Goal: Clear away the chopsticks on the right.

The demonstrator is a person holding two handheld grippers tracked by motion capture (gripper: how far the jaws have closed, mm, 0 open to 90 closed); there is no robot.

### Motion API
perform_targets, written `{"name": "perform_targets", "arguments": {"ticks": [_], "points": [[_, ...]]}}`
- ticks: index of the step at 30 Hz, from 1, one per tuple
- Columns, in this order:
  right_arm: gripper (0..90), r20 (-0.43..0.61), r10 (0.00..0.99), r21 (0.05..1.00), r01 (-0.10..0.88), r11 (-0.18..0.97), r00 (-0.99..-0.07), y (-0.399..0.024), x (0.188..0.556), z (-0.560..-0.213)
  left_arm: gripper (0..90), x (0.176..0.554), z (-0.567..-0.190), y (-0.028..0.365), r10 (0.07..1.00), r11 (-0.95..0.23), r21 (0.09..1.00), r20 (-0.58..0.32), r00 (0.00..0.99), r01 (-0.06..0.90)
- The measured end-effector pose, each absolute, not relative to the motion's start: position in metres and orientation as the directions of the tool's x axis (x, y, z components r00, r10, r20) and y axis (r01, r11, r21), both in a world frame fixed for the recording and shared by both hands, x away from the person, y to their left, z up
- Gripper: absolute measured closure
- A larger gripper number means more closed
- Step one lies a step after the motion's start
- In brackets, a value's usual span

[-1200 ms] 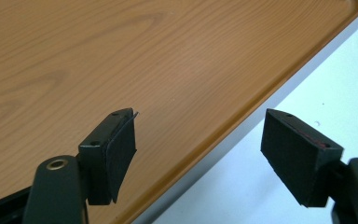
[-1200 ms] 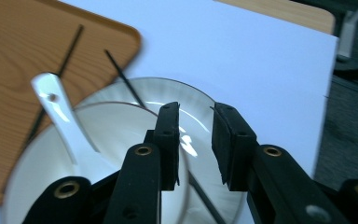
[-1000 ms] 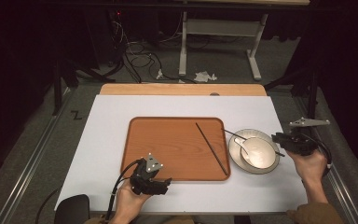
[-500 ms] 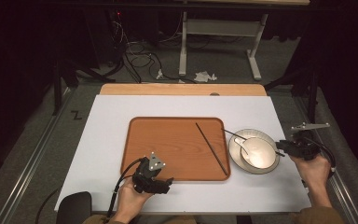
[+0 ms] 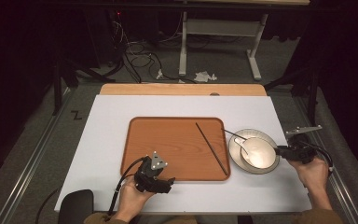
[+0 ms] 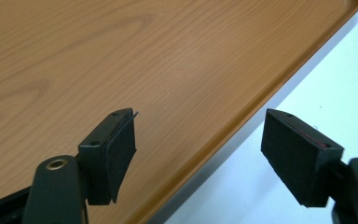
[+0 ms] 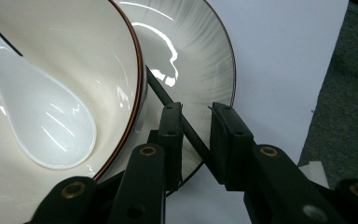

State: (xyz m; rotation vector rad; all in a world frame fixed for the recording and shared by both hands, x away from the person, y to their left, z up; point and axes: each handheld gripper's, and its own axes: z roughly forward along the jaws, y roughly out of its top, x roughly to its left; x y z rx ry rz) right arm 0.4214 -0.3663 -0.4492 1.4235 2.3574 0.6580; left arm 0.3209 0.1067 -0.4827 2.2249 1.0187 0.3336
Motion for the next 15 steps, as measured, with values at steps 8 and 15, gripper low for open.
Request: {"name": "perform_targets", "arguments": {"ticks": [8, 15], "points": [[79.1, -0.008, 0.886, 0.526, 0.751, 0.398, -0.464, -0.3669, 0.4244, -0.4553, 26.3, 0.3212, -0.4836, 0.106, 0.746, -0.481, 0.657, -0.041, 0.665, 0.58], [82.7, -0.013, 0.884, 0.519, 0.752, 0.406, -0.468, -0.3666, 0.4242, -0.456, 26.3, 0.3211, -0.4833, 0.1064, 0.746, -0.48, 0.657, -0.042, 0.665, 0.581]]}}
